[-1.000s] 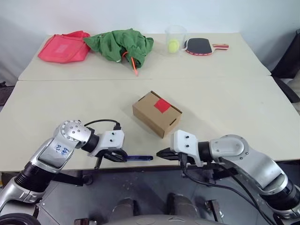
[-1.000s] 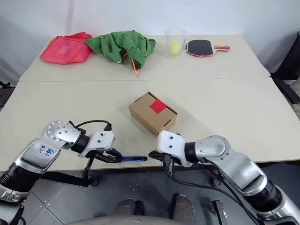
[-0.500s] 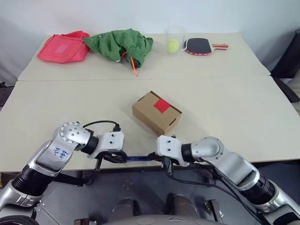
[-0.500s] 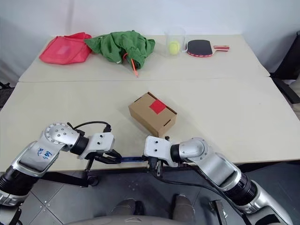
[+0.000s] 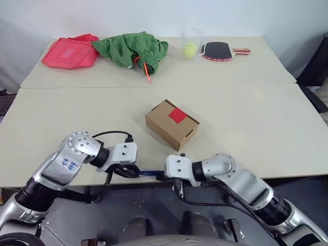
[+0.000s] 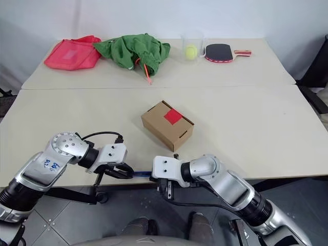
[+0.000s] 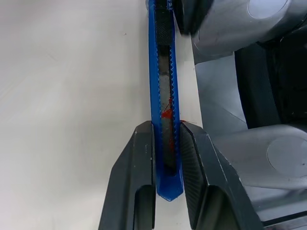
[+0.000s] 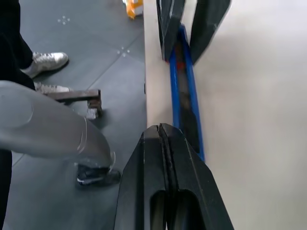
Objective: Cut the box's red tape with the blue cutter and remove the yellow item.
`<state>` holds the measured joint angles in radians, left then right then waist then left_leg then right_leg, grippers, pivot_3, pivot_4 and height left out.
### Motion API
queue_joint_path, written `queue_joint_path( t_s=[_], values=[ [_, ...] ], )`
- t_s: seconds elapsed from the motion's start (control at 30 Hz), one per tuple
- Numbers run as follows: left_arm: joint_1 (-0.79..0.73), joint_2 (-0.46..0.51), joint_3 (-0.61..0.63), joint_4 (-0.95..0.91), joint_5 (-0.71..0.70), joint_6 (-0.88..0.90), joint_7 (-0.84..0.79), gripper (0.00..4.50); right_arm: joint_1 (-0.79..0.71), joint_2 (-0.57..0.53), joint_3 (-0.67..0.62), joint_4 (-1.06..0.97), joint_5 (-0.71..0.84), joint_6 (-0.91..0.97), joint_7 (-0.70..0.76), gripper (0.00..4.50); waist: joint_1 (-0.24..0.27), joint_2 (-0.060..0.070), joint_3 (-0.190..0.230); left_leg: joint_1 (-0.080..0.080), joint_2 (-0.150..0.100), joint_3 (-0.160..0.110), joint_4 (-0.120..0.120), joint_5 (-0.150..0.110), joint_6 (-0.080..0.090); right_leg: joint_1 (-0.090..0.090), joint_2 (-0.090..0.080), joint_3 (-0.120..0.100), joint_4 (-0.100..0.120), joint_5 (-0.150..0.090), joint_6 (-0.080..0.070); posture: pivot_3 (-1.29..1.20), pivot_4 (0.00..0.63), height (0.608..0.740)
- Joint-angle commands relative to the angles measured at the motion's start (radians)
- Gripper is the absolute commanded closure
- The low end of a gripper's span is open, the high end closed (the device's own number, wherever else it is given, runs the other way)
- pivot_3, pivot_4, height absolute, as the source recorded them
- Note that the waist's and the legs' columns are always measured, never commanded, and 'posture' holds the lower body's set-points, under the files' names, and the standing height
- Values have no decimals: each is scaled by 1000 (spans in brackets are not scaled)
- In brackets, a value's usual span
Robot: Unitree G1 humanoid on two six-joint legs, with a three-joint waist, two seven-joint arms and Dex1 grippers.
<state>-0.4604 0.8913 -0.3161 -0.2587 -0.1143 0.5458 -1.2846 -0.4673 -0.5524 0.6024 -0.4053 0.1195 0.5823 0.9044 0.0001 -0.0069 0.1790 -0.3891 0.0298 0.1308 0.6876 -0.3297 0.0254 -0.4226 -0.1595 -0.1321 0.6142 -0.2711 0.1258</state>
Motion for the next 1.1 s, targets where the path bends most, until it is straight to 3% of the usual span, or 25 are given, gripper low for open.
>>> queue_joint_path(
  t_s=[0.03,0.4,1.1],
  values=[
    [13,-5,-36,4,5,12,-8,4106,-12,2,-16,0,-19,-17,3,4464,0,0,0,0,0,0,0,0,0,0,0,0,0,0,0,0,150,740],
    [-4,-3,-49,-1,6,35,-21,4106,24,-48,-134,-82,35,-15,33,4464,0,0,0,0,0,-1,1,0,0,0,0,0,1,0,0,0,150,740],
    [-41,-19,-81,2,31,78,-6,4106,39,-43,-88,4,-27,-90,56,4464,1,0,0,0,0,-1,2,0,0,1,0,0,2,0,0,0,150,740]
  ],
)
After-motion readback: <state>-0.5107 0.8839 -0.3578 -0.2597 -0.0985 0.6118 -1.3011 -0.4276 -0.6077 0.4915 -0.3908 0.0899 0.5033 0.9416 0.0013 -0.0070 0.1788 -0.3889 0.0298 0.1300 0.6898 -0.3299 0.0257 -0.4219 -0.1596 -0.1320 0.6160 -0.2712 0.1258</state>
